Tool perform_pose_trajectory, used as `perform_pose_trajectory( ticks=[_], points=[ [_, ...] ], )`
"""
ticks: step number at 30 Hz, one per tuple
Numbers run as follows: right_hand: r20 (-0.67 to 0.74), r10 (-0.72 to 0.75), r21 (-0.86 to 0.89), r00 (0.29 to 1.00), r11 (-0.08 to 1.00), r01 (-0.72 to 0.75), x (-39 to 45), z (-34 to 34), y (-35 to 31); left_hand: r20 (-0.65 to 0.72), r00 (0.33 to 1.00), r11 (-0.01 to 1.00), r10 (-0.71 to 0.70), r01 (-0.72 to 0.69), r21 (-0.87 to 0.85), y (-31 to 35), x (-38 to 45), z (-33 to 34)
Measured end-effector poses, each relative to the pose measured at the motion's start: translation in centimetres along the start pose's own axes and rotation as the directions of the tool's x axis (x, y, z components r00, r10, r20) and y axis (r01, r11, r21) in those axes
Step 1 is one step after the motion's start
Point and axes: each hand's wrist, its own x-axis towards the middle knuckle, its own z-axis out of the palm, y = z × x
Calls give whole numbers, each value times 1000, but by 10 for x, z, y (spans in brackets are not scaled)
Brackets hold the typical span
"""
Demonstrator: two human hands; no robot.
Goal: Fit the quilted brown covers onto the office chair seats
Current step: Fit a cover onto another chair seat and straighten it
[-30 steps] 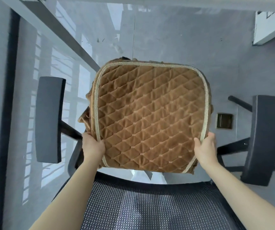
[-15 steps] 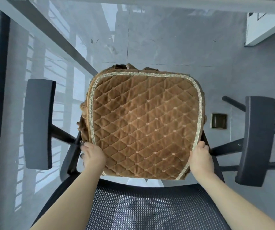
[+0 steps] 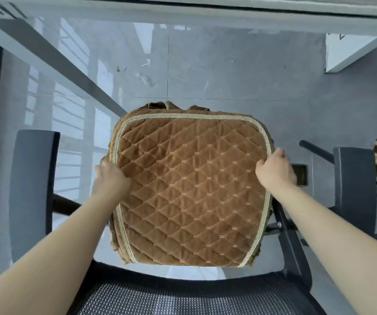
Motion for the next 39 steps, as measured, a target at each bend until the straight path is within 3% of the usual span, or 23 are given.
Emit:
perform_pose_trajectory(
  ticks=[3,5,10,16,22,29,35,39],
  points=[
    [51,-4,111,999,994,-2,26,-10,-19,-141,986,994,86,-93,-48,23,23,-21],
    [85,16,190,996,981,-32,40,-14,-31,-189,981,989,48,-73,-129,37,37,-30],
    [185,85,329,979,933,-143,57,-19,-39,-72,997,940,25,-48,-337,53,67,-33],
    [47,69,345,996,935,-81,63,-13,-47,-60,996,922,-66,37,-386,61,81,-31],
    [10,69,258,998,964,-69,64,-6,-37,-190,981,926,-45,-30,-377,75,73,-23],
    [-37,121,319,992,942,-103,63,-2,-35,-254,967,921,19,-116,-372,80,70,-24],
    [9,-32,291,999,956,28,60,-4,-21,-207,976,874,-63,-46,-484,74,72,-26],
    [-21,-139,242,990,960,140,50,-4,-17,-277,960,901,-39,-86,-426,74,64,-26]
  ],
)
